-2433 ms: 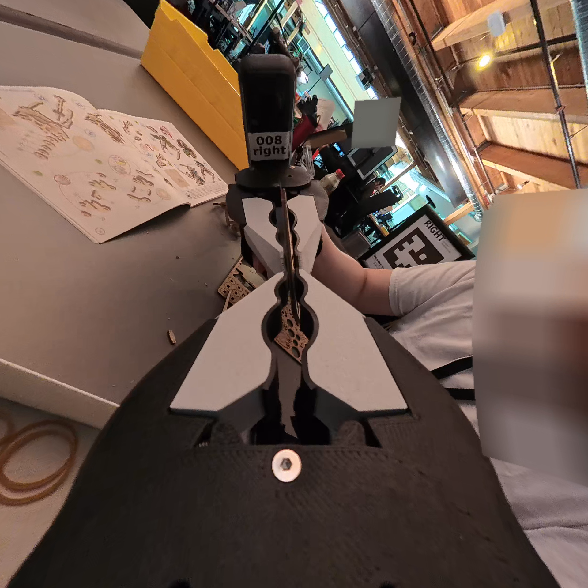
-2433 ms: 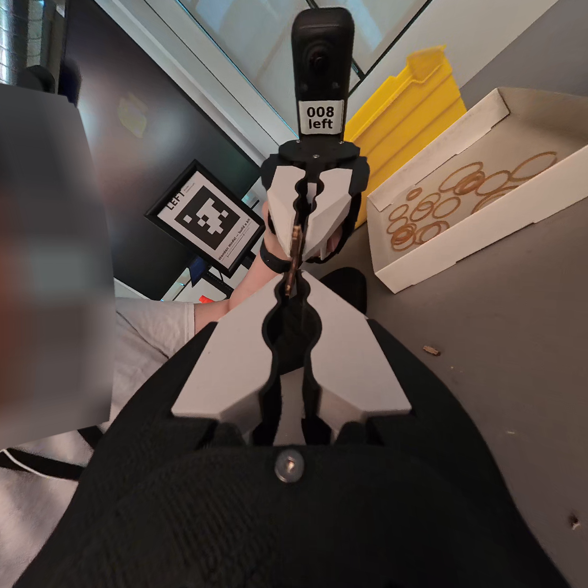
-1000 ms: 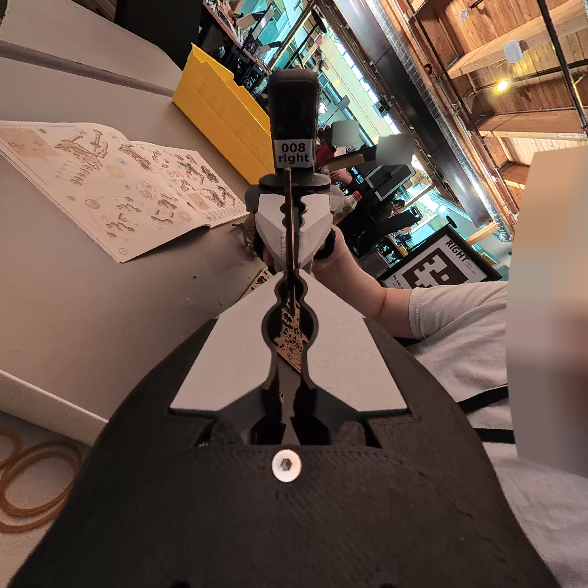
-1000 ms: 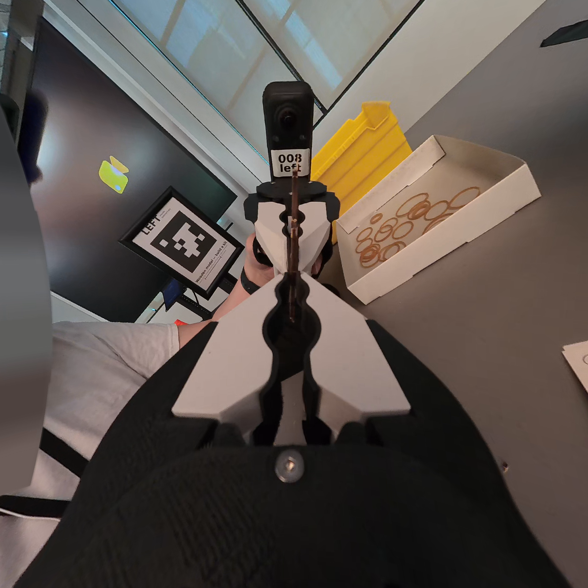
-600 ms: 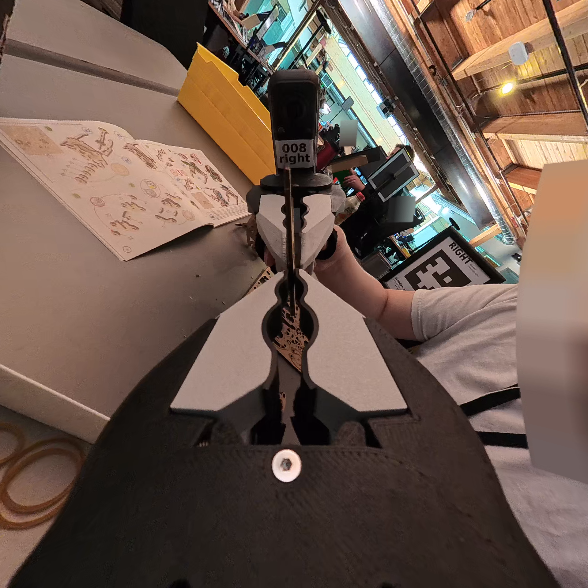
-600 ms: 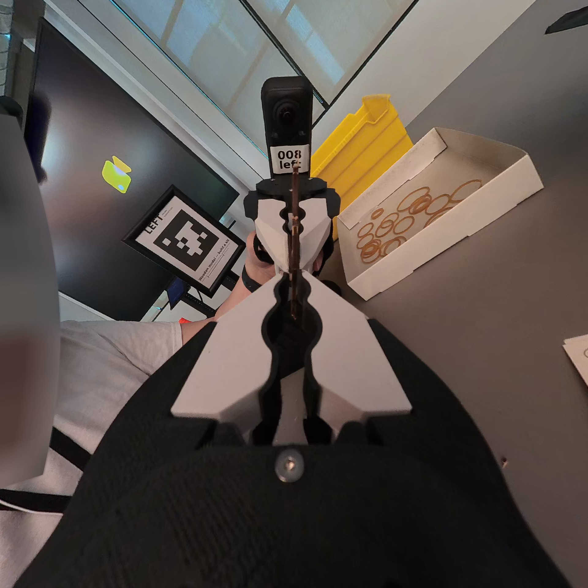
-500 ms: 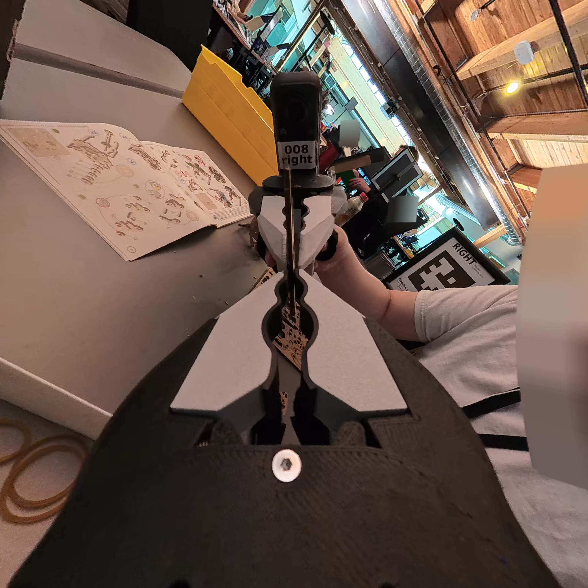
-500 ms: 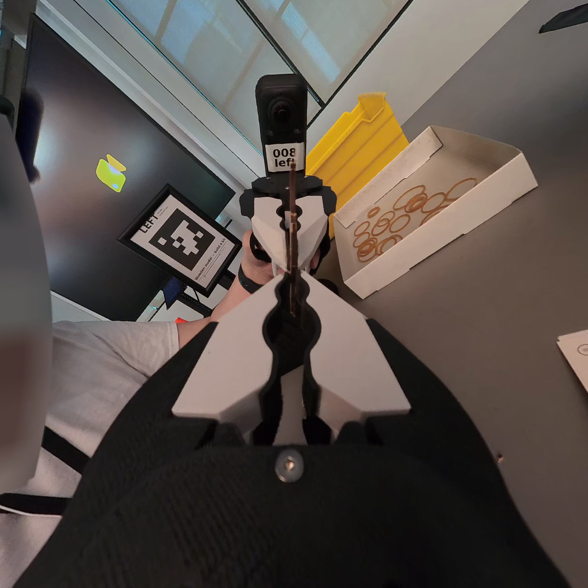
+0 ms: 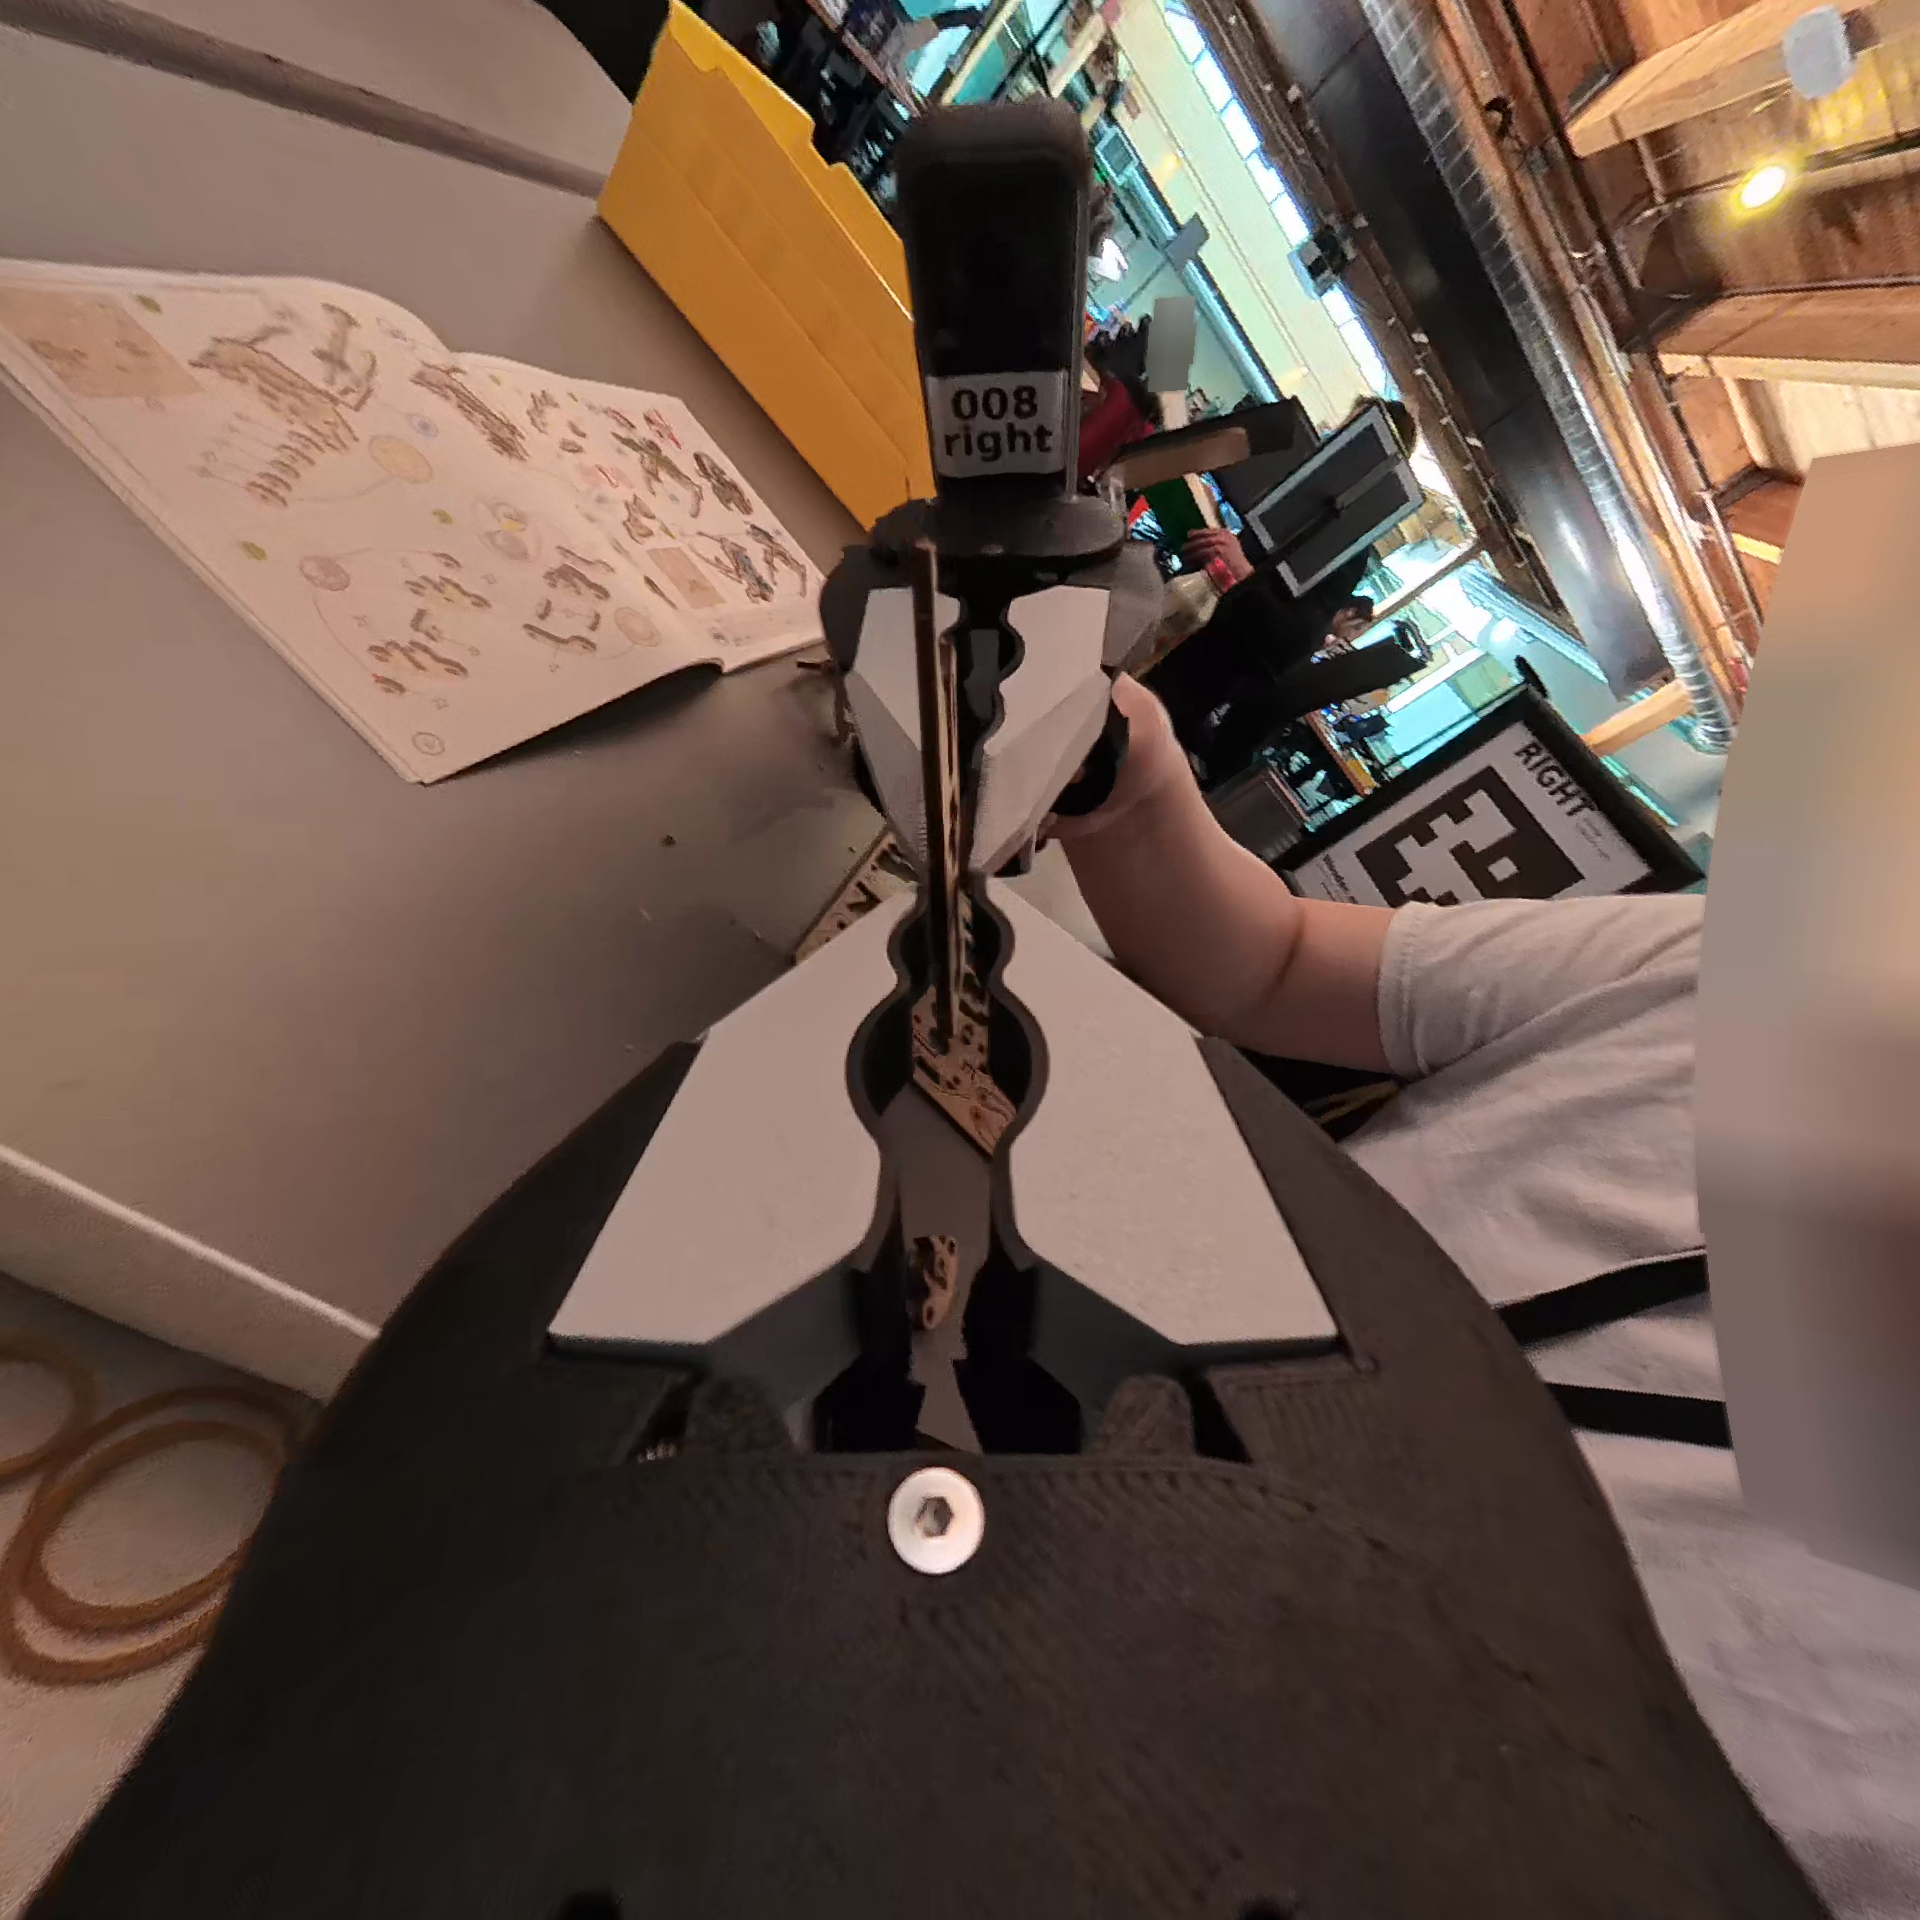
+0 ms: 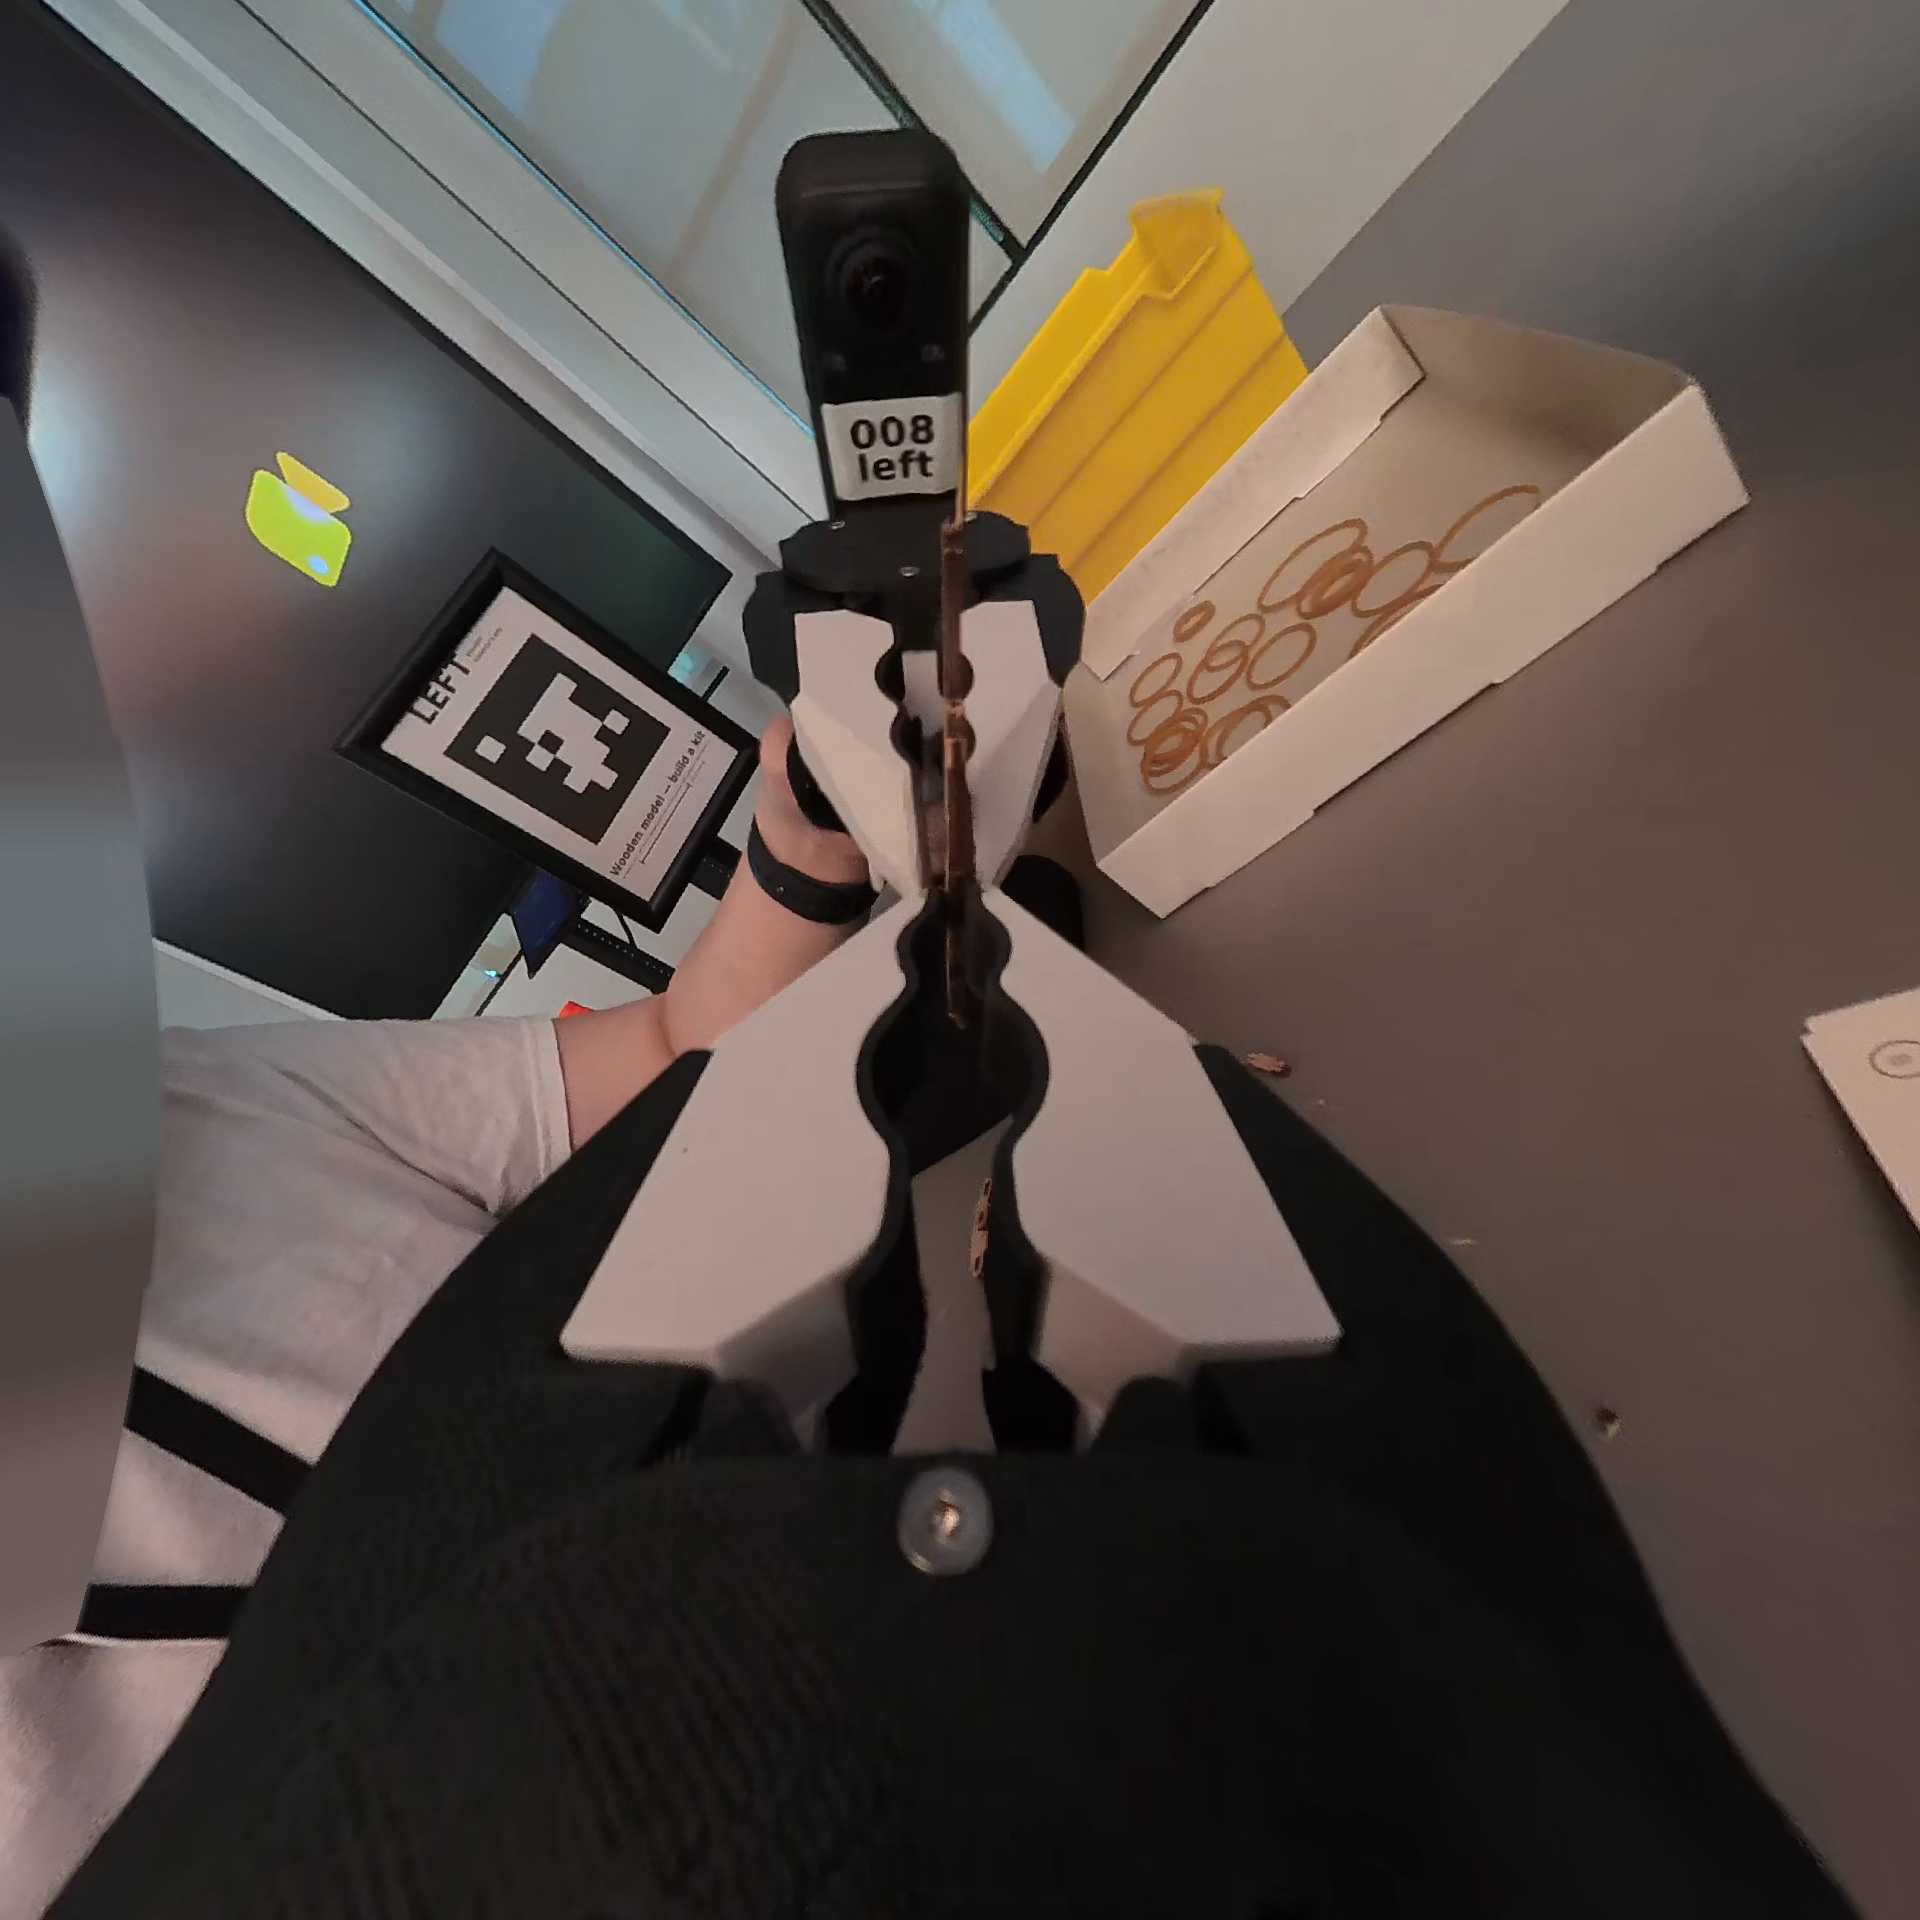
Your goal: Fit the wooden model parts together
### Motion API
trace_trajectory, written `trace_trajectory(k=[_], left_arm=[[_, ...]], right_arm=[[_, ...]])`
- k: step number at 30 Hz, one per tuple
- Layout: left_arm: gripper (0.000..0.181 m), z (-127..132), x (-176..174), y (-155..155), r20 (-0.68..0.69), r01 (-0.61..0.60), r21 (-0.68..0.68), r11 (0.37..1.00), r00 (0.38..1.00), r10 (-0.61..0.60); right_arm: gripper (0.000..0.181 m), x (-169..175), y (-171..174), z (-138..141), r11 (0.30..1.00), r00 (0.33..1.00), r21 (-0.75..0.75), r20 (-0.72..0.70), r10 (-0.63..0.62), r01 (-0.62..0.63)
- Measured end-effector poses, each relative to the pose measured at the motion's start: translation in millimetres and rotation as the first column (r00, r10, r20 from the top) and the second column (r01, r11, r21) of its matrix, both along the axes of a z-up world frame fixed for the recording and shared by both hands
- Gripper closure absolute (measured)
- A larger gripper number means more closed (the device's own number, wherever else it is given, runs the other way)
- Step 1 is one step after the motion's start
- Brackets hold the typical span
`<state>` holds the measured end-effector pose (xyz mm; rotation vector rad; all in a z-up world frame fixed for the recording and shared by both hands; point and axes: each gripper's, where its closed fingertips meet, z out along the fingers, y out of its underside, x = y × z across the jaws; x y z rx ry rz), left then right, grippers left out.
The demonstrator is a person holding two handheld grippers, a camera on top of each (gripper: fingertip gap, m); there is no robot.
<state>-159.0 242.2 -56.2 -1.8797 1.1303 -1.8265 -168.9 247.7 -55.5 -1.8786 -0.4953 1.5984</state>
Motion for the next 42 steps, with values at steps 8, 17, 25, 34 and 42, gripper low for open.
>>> trace_trajectory(k=[8, 17, 25, 34, 42], left_arm=[[0.181, -3.8, 2.7, -1.0, -0.037, -0.013, 0.072, 0.997, 0.999, 0.016], [0.178, -7.6, 4.1, -0.4, -0.046, -0.010, 0.073, 0.997, 0.999, 0.013], [0.178, -8.4, 4.5, 1.0, -0.044, -0.016, 0.075, 0.997, 0.999, 0.020], [0.181, -8.8, 5.6, 1.7, -0.042, -0.024, 0.081, 0.996, 0.999, 0.028], [0.181, -17.1, 14.4, 7.1, -0.082, -0.107, 0.153, 0.982, 0.989, 0.120]], right_arm=[[0.180, 0.9, -0.5, -3.1, 1.000, 1.000, 0.009, 0.030, 0.007, -0.008], [0.180, 2.4, -1.1, -6.3, 1.000, 0.997, 0.021, 0.074, 0.010, -0.012], [0.180, 4.0, -0.4, -7.6, 1.000, 0.996, 0.020, 0.086, 0.005, -0.007], [0.180, 7.0, 2.4, -9.8, 1.000, 0.996, -0.002, 0.084, -0.011, 0.011], [0.179, 15.9, 9.3, -18.1, 0.998, 0.991, -0.017, 0.121, -0.055, 0.058]])
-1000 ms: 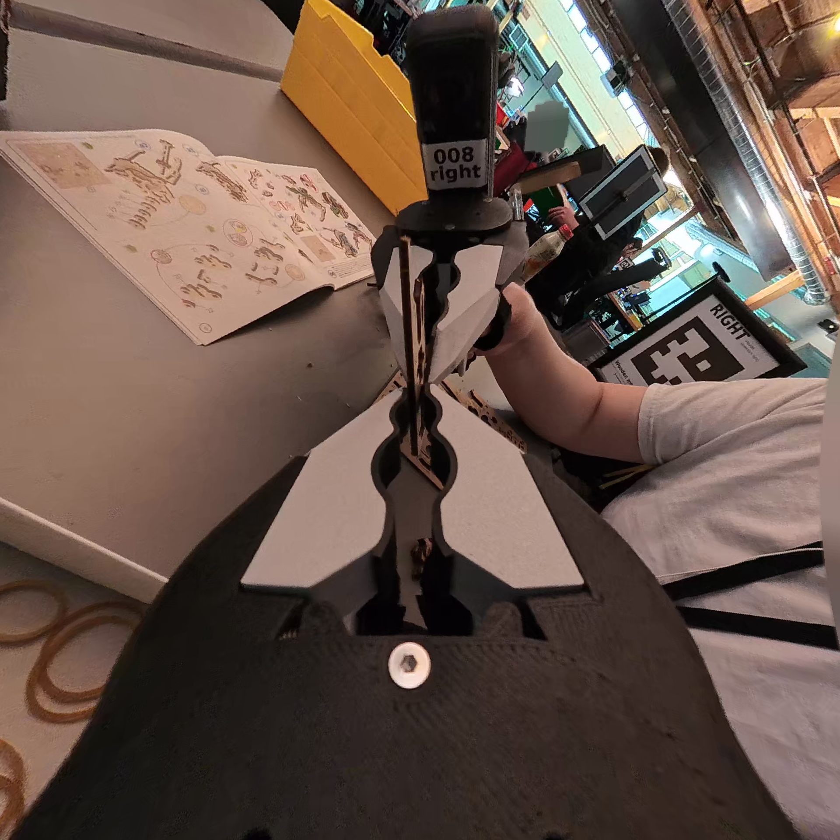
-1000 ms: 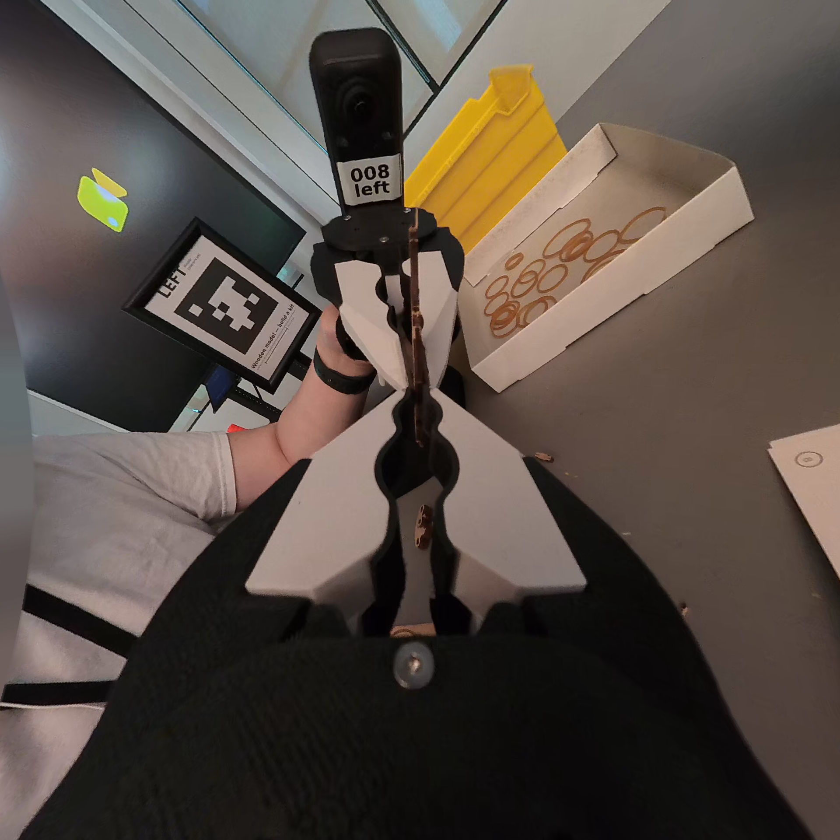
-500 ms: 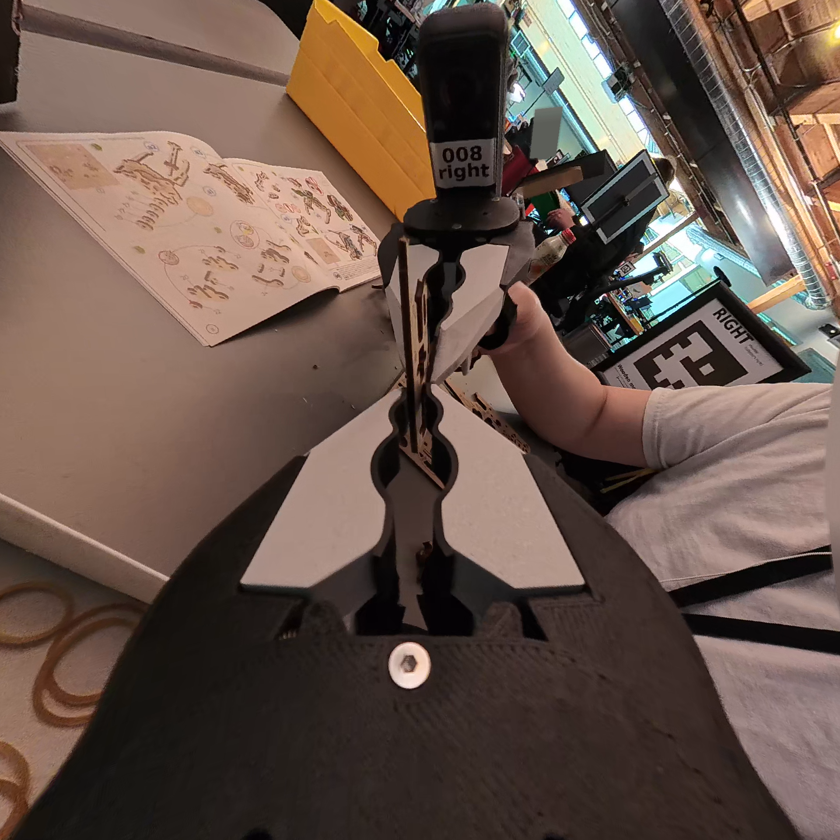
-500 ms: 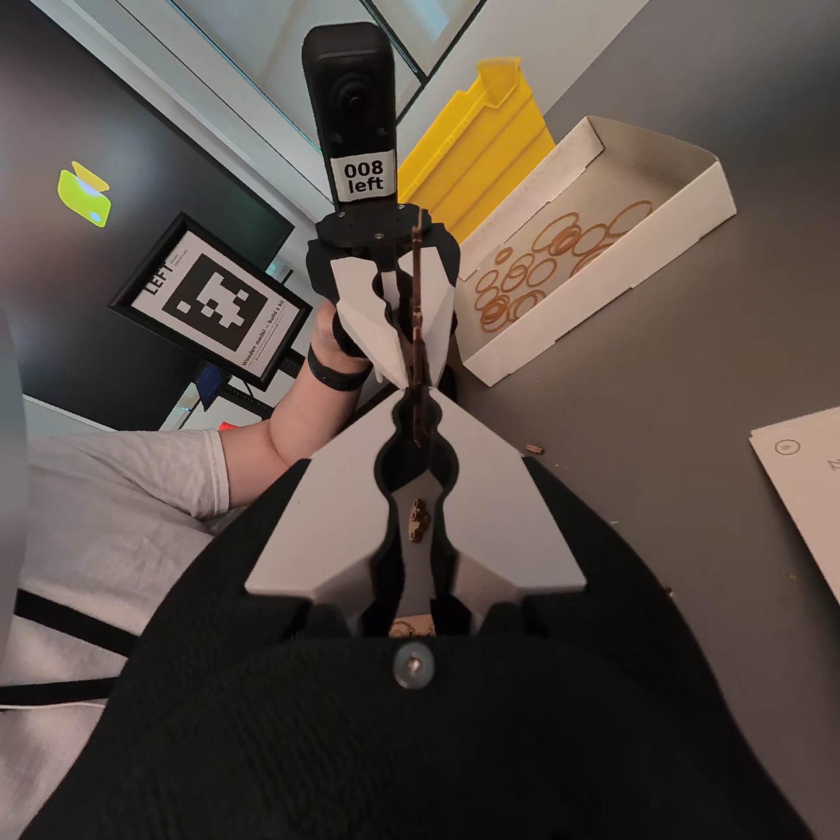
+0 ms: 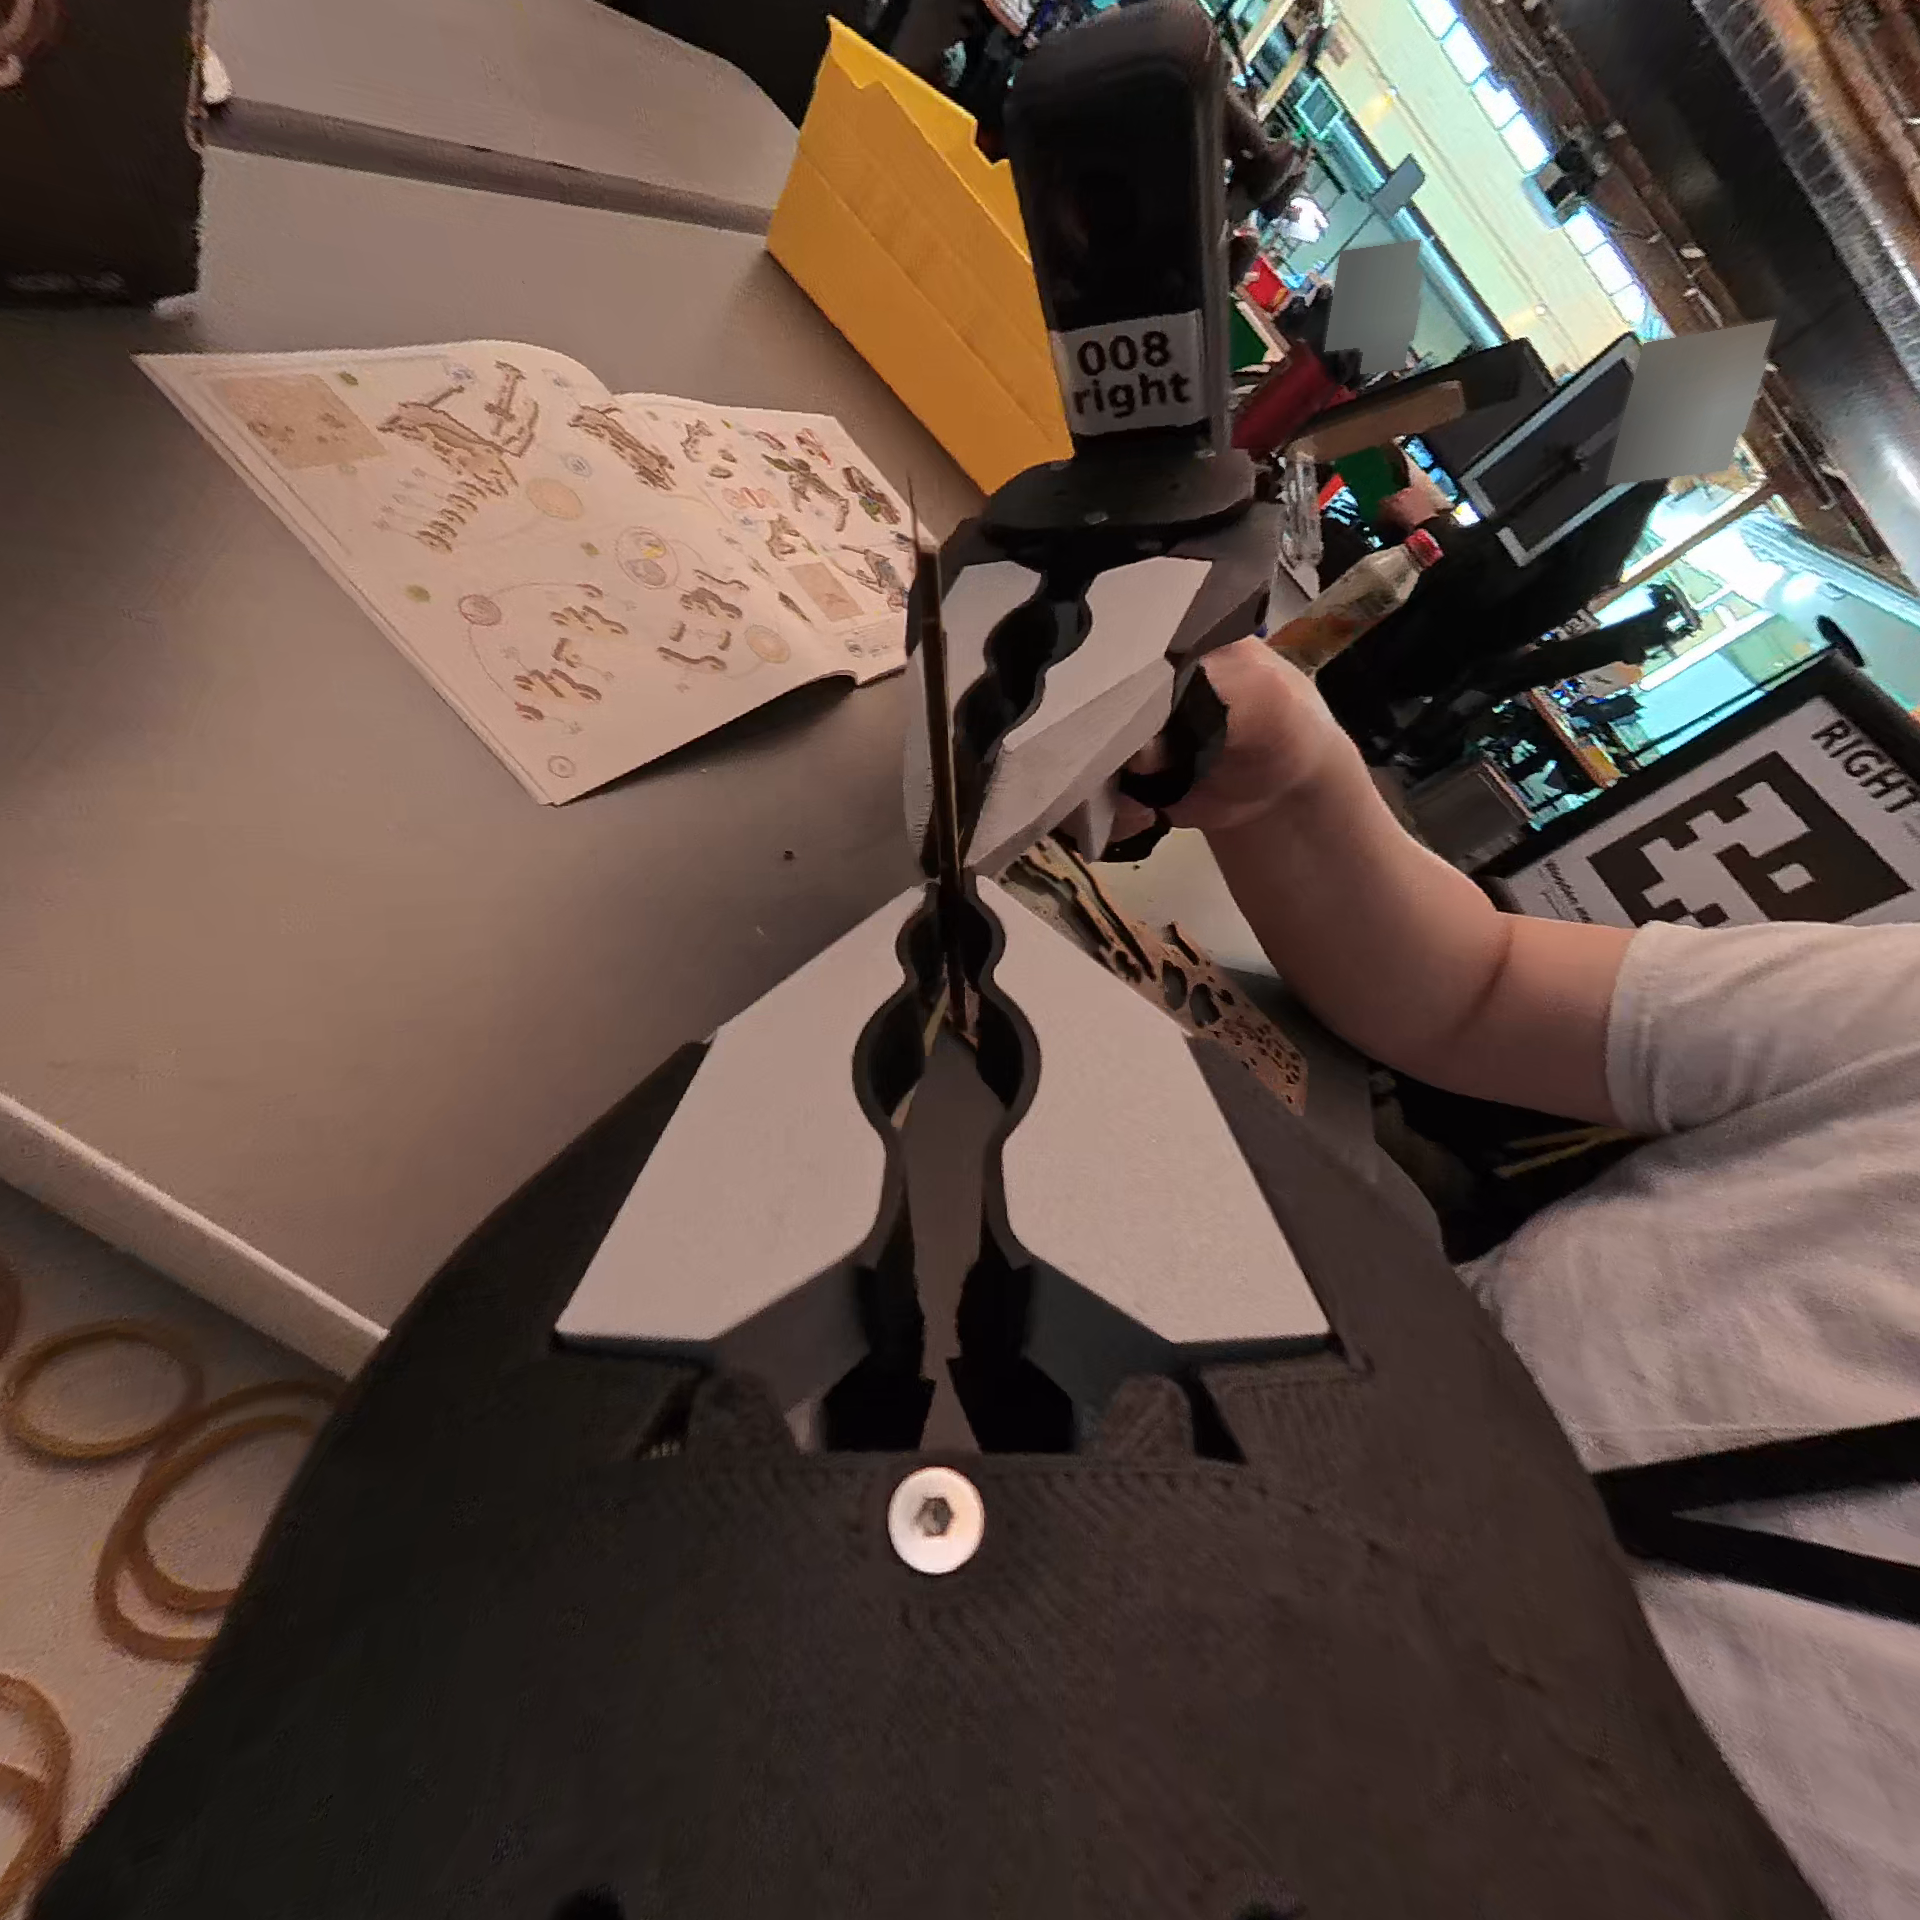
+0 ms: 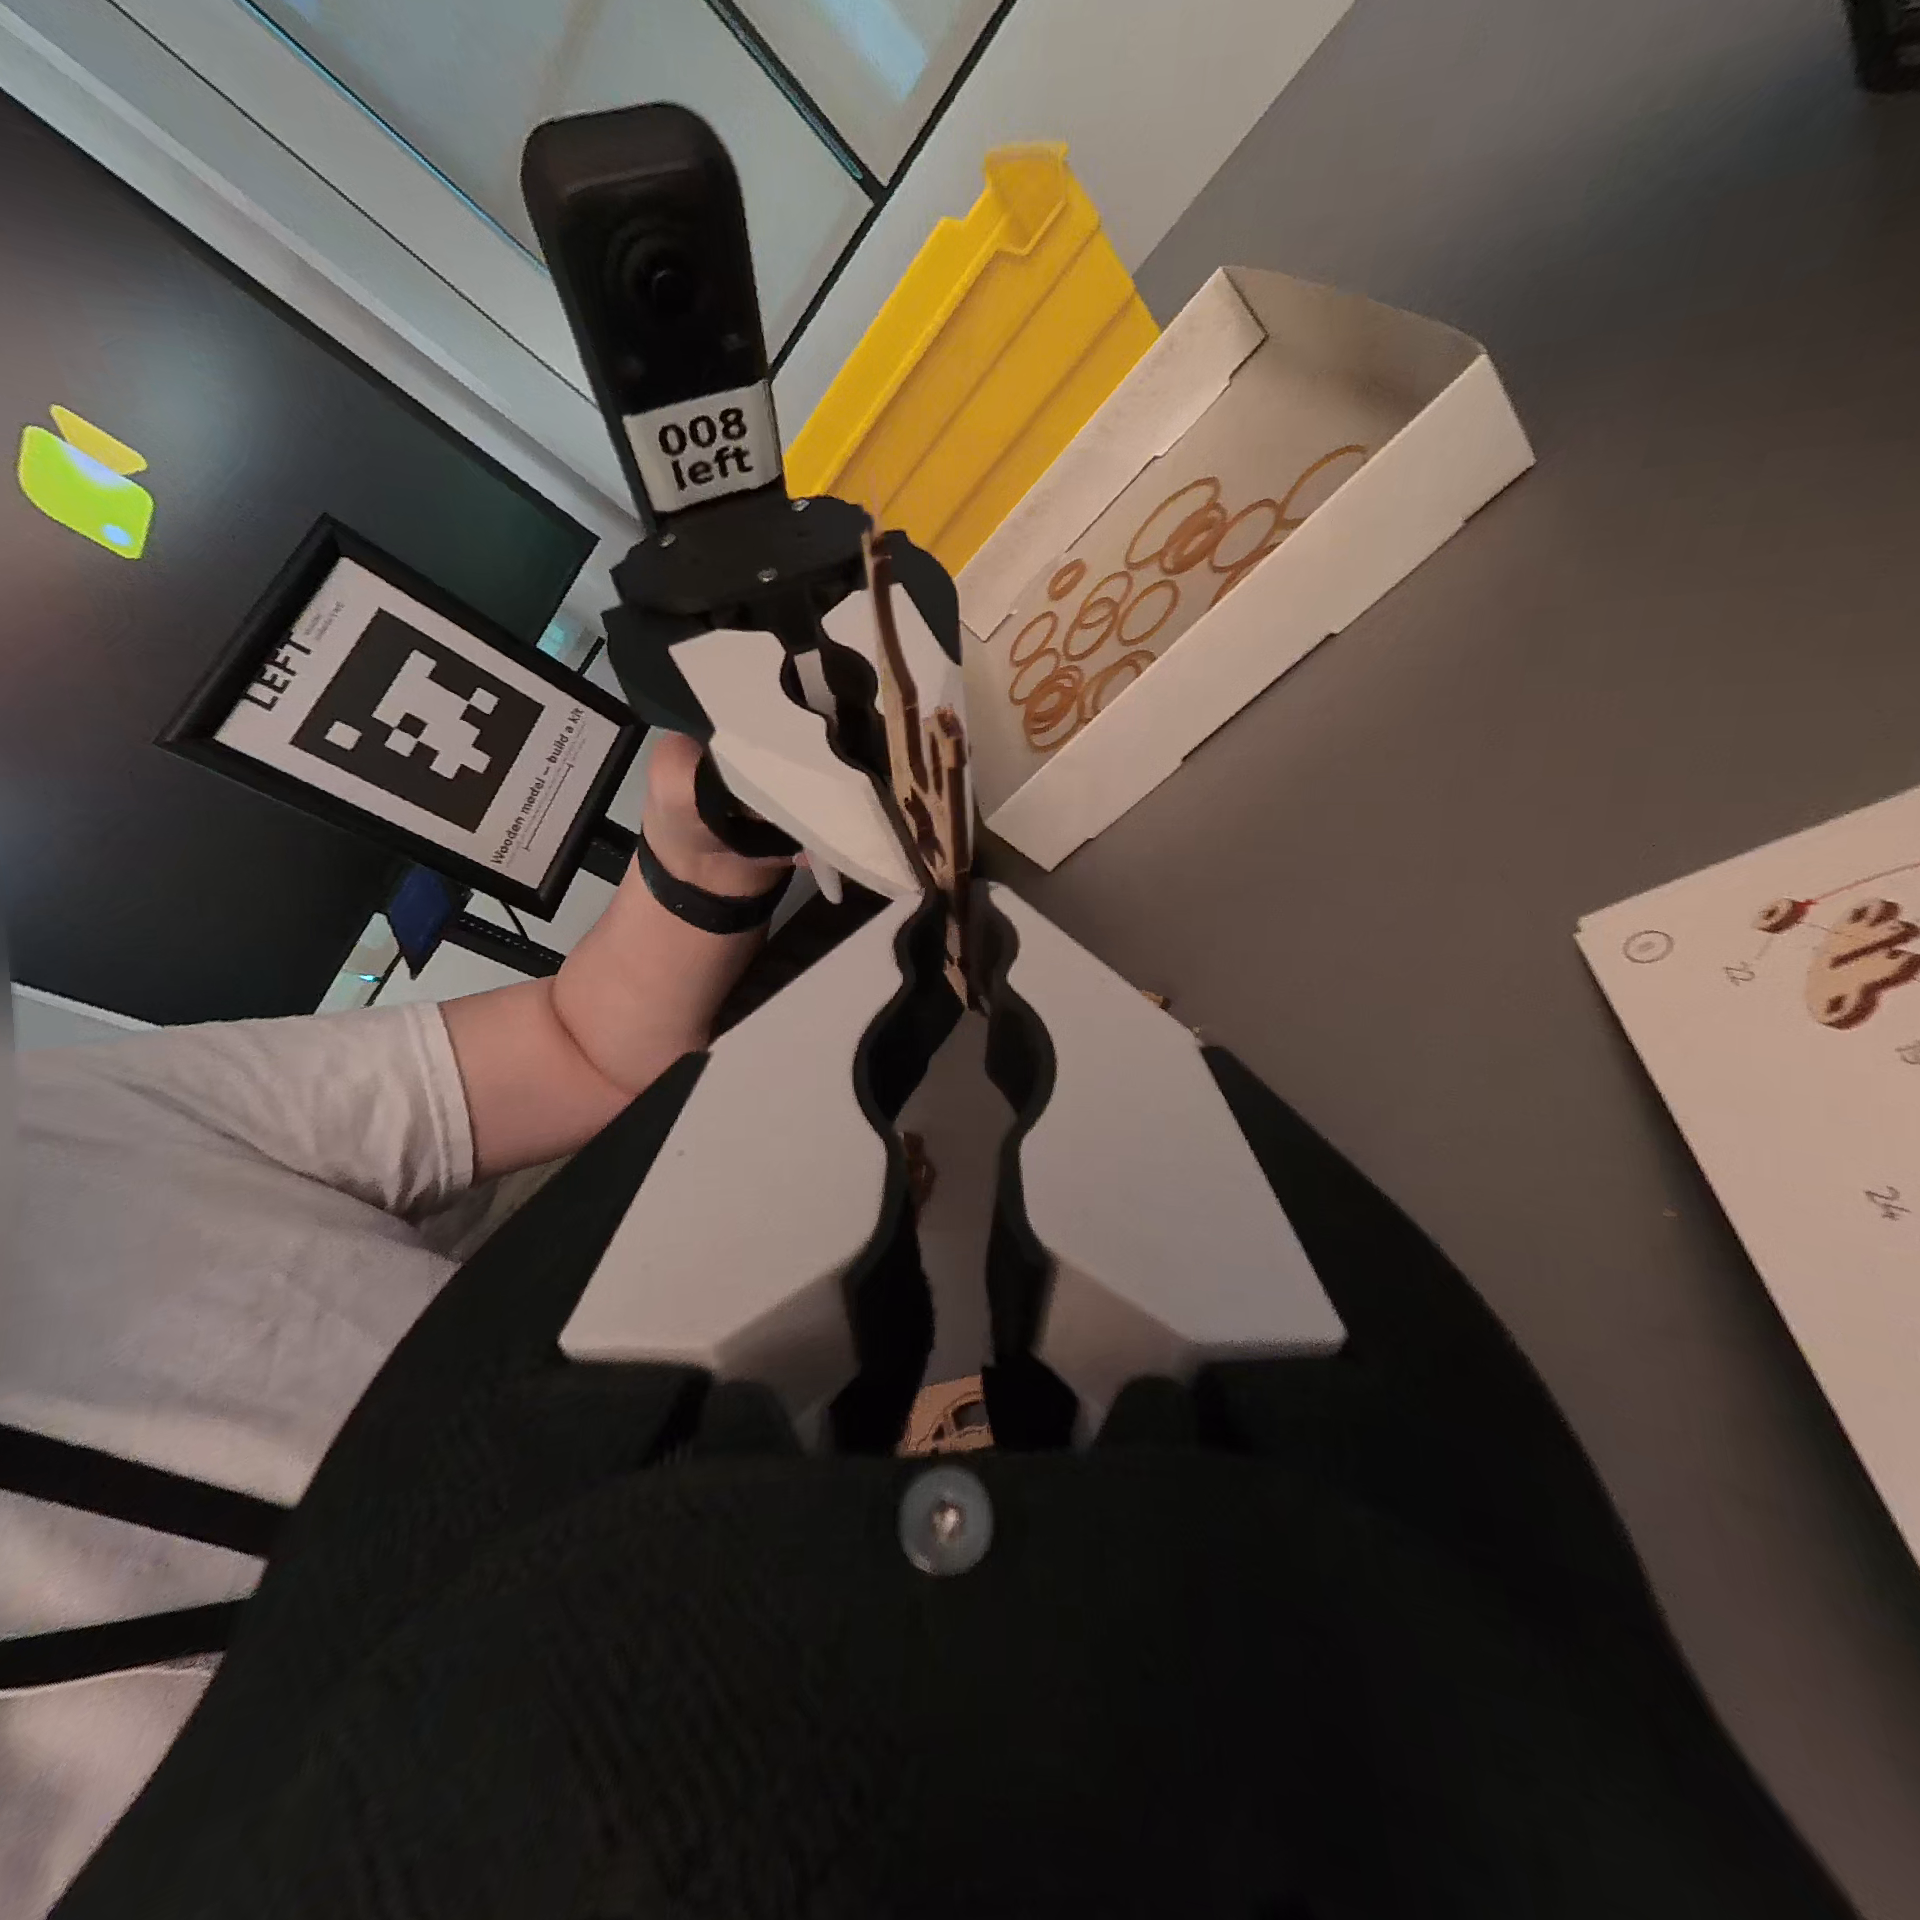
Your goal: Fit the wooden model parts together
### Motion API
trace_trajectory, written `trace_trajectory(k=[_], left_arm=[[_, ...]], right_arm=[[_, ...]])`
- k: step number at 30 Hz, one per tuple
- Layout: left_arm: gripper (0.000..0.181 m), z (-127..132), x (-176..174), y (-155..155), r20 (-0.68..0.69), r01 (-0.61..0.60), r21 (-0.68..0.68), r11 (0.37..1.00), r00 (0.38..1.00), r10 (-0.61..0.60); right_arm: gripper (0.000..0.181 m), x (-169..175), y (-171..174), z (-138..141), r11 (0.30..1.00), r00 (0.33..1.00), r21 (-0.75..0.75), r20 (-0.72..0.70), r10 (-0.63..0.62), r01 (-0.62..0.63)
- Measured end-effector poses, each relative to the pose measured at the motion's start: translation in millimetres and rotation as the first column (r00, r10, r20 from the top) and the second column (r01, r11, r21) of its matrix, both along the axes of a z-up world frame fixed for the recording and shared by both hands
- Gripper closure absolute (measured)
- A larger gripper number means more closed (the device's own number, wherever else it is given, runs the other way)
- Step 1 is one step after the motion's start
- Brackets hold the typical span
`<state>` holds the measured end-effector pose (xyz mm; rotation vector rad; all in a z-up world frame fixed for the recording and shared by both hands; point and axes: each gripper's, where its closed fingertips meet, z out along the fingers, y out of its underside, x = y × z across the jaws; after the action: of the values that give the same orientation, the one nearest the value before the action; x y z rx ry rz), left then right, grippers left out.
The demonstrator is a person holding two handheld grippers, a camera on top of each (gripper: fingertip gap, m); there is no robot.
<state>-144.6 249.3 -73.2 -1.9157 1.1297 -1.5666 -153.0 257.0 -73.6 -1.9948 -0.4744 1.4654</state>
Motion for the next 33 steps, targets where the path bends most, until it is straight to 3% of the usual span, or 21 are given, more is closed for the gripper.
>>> trace_trajectory(k=[7, 12, 23, 33], left_arm=[[0.181, -14.3, 1.5, 7.4, -0.081, -0.058, 0.071, 0.996, 0.995, 0.064], [0.181, 5.6, -0.3, 5.3, 0.044, -0.022, -0.017, 1.000, 0.999, 0.023], [0.181, 15.1, -1.1, 3.4, 0.080, -0.013, 0.009, 1.000, 0.997, 0.012], [0.181, 25.4, 1.3, -2.1, 0.125, -0.007, -0.019, 1.000, 0.992, 0.009]], right_arm=[[0.178, 1.2, 8.1, -13.0, 0.998, 0.996, 0.003, 0.066, -0.065, 0.065], [0.179, -0.5, 4.5, 9.2, 0.998, 0.998, 0.063, -0.060, -0.012, 0.015], [0.180, -1.2, 3.6, 20.5, 0.999, 0.989, 0.043, -0.149, -0.004, 0.011], [0.180, 1.5, -1.3, 28.2, 0.997, 0.990, 0.080, -0.138, 0.032, -0.021]])
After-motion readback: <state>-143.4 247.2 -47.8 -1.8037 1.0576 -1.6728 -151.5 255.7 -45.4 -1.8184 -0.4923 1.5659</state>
